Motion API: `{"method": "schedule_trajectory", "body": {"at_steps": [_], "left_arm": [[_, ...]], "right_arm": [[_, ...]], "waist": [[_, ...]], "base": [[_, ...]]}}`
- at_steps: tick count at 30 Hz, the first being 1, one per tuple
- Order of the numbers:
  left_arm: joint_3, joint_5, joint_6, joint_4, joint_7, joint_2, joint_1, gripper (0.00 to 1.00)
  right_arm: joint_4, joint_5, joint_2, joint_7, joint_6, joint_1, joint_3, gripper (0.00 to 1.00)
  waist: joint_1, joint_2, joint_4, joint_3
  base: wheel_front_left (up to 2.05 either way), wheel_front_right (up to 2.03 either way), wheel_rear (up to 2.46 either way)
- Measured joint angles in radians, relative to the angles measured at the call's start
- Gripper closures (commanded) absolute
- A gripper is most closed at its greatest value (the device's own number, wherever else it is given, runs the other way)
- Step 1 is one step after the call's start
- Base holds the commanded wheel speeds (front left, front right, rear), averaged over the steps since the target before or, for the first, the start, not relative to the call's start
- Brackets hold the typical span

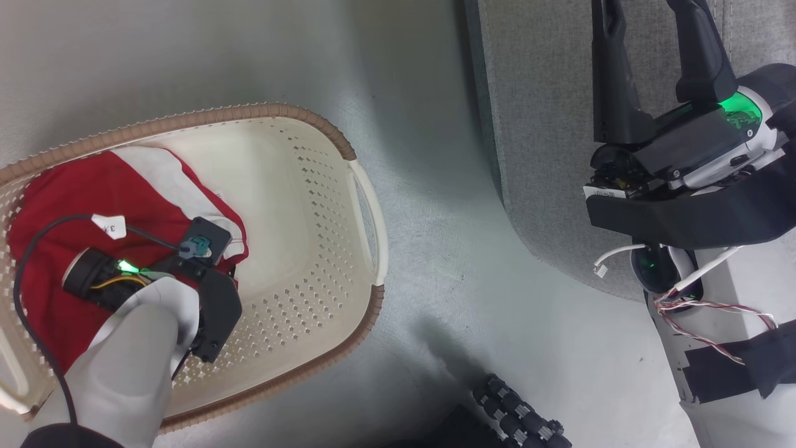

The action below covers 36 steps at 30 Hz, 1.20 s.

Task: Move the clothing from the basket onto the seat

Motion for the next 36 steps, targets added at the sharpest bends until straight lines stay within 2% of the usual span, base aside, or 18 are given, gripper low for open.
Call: {"method": "schedule_trajectory", "body": {"at_steps": [1,2,3,12,18,27,36], "left_arm": [[0.000,0.001,0.005,0.006,0.000,-0.001,-0.006,0.03],[-0.001,0.002,0.009,0.010,0.000,-0.002,-0.009,0.63],[-0.001,0.003,0.011,0.013,0.000,-0.002,-0.010,1.00],[0.011,-0.003,0.016,0.037,-0.043,-0.002,-0.025,1.00],[0.016,-0.026,0.008,0.031,-0.113,-0.037,-0.023,1.00],[0.024,-0.076,-0.002,-0.007,-0.241,-0.079,0.012,1.00],[0.026,-0.138,-0.003,-0.051,-0.352,-0.107,0.078,1.00]], "right_arm": [[0.001,-0.003,0.001,0.000,0.000,0.000,-0.001,0.00],[0.003,-0.006,0.002,0.000,0.000,0.000,-0.001,0.00],[0.004,-0.006,0.003,0.000,0.000,0.000,-0.001,0.00],[0.024,-0.007,0.006,0.000,0.002,0.000,-0.015,0.00],[0.042,-0.011,0.008,0.000,0.009,0.000,-0.033,0.00],[0.076,-0.015,-0.006,0.000,0.009,0.008,-0.078,0.00],[0.103,-0.021,-0.048,0.000,0.009,0.063,-0.126,0.00]], "waist": [[0.0000,0.0000,0.000,0.000],[0.0000,0.0000,-0.001,-0.001],[0.0000,0.0000,-0.001,-0.001],[0.0001,0.0001,0.000,-0.013],[0.0001,0.0001,0.006,-0.043],[0.0000,0.0000,0.029,-0.122],[0.0000,0.0000,0.070,-0.232]], "base": [[0.00,0.00,0.00],[0.00,0.00,0.00],[0.00,0.00,0.00],[0.00,0.00,0.00],[0.00,0.00,0.00],[0.00,0.00,0.00],[0.00,0.00,0.00]]}}
